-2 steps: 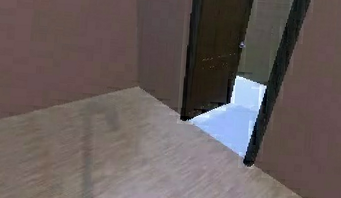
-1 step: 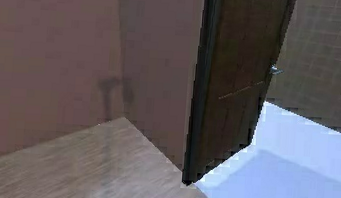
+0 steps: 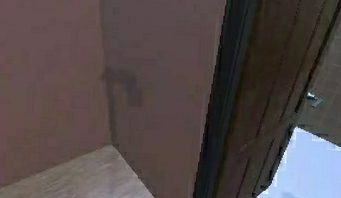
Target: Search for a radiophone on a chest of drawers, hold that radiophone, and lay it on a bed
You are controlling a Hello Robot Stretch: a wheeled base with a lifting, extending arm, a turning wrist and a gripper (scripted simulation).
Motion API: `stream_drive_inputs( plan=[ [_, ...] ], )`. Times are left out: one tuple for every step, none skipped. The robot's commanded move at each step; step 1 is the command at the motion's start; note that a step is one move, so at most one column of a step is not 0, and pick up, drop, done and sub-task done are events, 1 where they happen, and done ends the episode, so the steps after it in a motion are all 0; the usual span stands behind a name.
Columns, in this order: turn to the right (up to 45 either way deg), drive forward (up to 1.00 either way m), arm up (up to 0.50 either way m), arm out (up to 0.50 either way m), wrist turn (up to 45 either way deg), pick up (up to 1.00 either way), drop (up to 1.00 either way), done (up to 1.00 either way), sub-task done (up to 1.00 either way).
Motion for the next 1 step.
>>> stream_drive_inputs(
  plan=[
    [45.0, 0.00, 0.00, 0.00, 0.0, 0.00, 0.00, 0.00, 0.00]
  ],
)
